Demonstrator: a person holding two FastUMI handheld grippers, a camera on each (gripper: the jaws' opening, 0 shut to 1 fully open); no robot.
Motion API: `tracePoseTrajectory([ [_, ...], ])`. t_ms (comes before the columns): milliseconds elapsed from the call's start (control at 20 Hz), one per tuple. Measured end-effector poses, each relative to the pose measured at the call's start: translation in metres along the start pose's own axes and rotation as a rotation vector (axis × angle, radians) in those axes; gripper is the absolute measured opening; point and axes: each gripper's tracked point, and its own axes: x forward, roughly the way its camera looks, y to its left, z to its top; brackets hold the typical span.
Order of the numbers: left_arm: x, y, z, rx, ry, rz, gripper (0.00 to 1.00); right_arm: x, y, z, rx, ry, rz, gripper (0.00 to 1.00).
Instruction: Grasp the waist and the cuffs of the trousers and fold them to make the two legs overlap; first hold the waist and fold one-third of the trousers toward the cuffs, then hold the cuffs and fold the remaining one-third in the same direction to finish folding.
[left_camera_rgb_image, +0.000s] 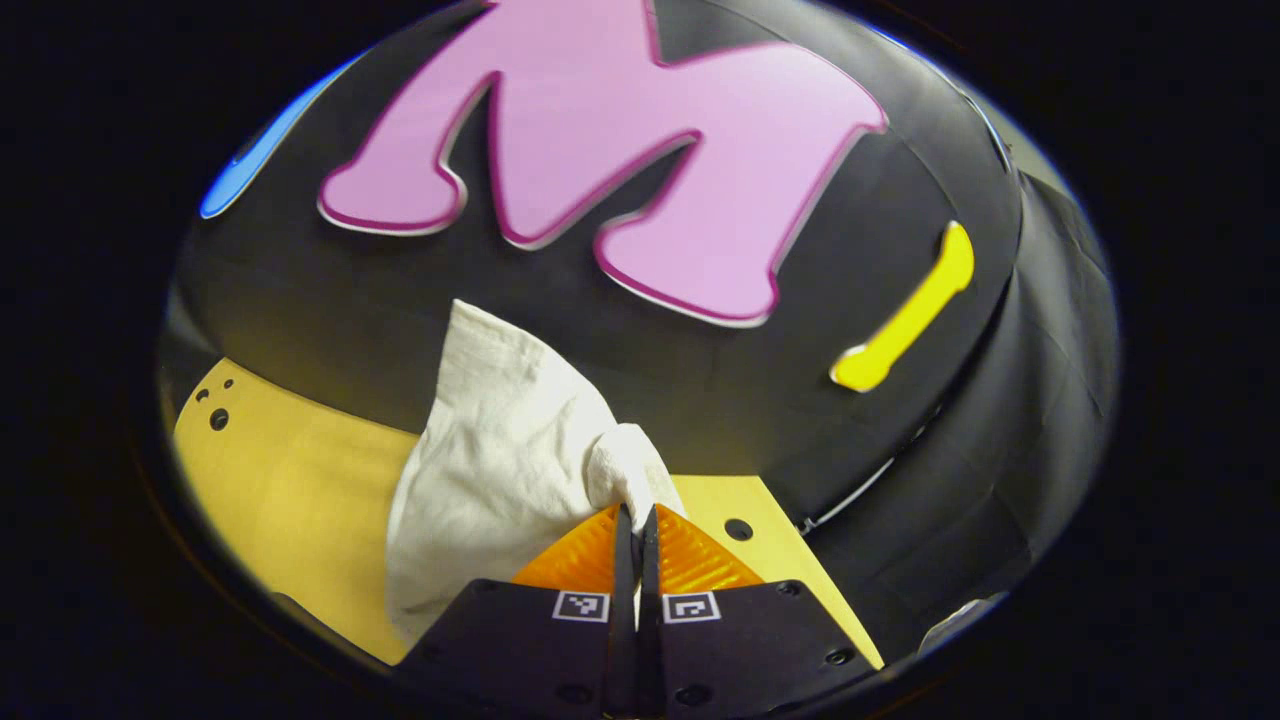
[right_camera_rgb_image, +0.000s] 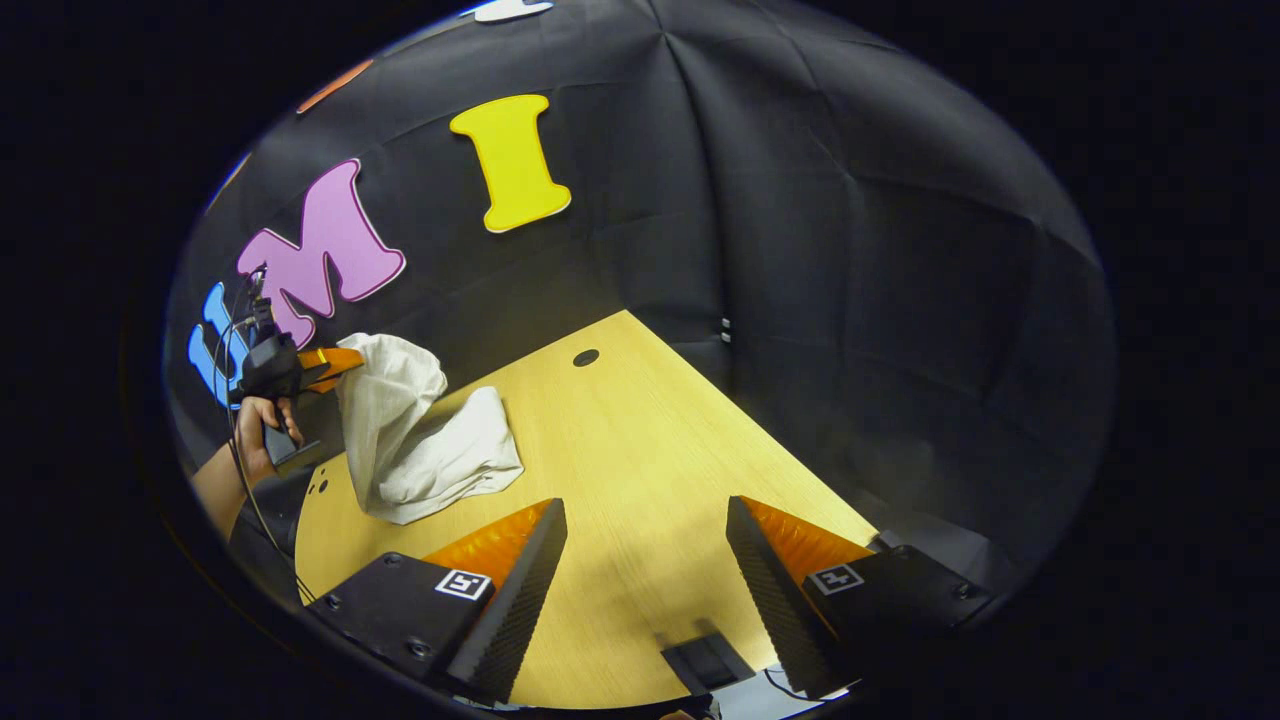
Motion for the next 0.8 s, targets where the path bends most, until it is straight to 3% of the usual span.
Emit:
tracePoseTrajectory([
  [150, 0.014, -0.026, -0.028, -0.009, 0.049, -0.020, 0.05, -0.001, -0.006, 0.001, 0.020, -0.004, -0.002, 0.99],
  [250, 0.022, -0.029, -0.044, 0.015, 0.076, 0.010, 0.05, -0.001, -0.008, 0.000, 0.029, 0.001, -0.003, 0.99],
  [500, 0.019, -0.036, -0.070, 0.108, 0.160, 0.003, 0.19, -0.002, -0.025, -0.010, 0.039, 0.015, -0.006, 0.99],
  [550, 0.015, -0.042, -0.076, 0.118, 0.165, -0.015, 0.27, -0.002, -0.025, -0.010, 0.038, 0.020, -0.004, 0.98],
  [650, 0.001, -0.051, -0.081, 0.130, 0.171, -0.051, 0.65, 0.002, -0.019, -0.010, 0.031, 0.021, 0.006, 0.99],
  [750, -0.024, -0.049, -0.079, 0.158, 0.148, -0.038, 0.73, 0.006, -0.014, -0.009, 0.013, 0.011, 0.015, 0.99],
  [800, -0.033, -0.045, -0.077, 0.175, 0.134, -0.022, 0.90, 0.007, -0.010, -0.008, 0.005, 0.009, 0.027, 0.99],
])
